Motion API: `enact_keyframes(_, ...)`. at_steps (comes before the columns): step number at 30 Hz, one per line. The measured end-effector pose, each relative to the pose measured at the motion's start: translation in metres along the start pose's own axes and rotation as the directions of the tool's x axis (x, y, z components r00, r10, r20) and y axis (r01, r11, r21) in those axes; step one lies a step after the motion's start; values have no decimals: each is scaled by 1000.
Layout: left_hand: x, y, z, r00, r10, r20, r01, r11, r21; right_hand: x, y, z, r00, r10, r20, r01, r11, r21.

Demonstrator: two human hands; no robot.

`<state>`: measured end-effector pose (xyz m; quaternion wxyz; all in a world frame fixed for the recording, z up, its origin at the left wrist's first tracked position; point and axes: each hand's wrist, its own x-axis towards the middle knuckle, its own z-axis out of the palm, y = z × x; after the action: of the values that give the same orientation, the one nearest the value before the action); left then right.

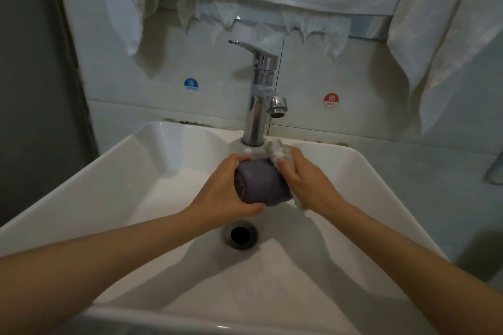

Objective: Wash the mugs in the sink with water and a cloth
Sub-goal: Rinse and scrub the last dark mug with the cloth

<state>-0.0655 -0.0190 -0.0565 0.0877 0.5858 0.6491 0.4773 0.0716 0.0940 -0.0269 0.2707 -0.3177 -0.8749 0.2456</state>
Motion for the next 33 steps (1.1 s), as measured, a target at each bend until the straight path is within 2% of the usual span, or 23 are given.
enact_keyframes(2,-2,-3,2,1000,29,-2,-28,999,41,3,4,-3,988,132,82,-142,980,139)
enact_keyframes(4,-1,-4,3,1000,17,7,-18,999,44,3,4,-5,979,182,95,-201,943,264)
enact_keyframes(6,3,-5,4,995,-91,38,92,995,-35,3,1,-5,979,199,55,-205,909,363)
enact_keyframes(7,4,-2,4,978,-206,46,210,968,-139,3,0,-4,979,203,33,-200,902,381)
enact_keyframes(9,5,3,2,896,-435,92,435,811,-391,2,-1,-2,977,214,11,-200,890,409)
enact_keyframes(11,2,6,1,853,-488,187,509,695,-507,2,-1,-1,974,223,46,-221,875,430)
enact_keyframes(12,0,6,1,857,-473,207,506,689,-519,2,-1,-1,971,224,79,-236,872,428)
enact_keyframes(14,-1,5,1,885,-439,154,450,722,-525,0,-1,-2,969,217,117,-246,882,402)
enact_keyframes(17,1,5,2,931,-363,35,343,838,-426,-3,-4,-2,987,159,-32,-138,927,349)
enact_keyframes(19,0,7,2,963,-270,4,259,918,-302,-4,-7,2,985,74,-158,-41,979,200)
enact_keyframes(21,1,3,4,978,-207,-4,199,945,-259,-8,-15,7,975,-97,-201,87,994,-61)
enact_keyframes(23,1,1,6,985,-164,48,170,963,-209,-18,-27,11,953,-274,-132,240,944,-227)
enact_keyframes(25,-3,-1,5,969,-173,174,191,977,-95,-28,-40,17,914,-405,-21,386,885,-260)
enact_keyframes(27,-4,-3,2,970,-187,153,210,966,-153,-30,-44,22,859,-511,11,486,811,-325)
enact_keyframes(29,-1,1,2,987,-146,59,156,965,-213,-23,-39,18,880,-466,-93,421,856,-300)
enact_keyframes(31,2,5,1,996,-87,5,87,976,-200,-9,-23,5,952,-249,-179,211,956,-206)
enact_keyframes(33,1,8,-1,998,-63,17,65,986,-151,2,-2,-7,985,-48,-165,18,983,-180)
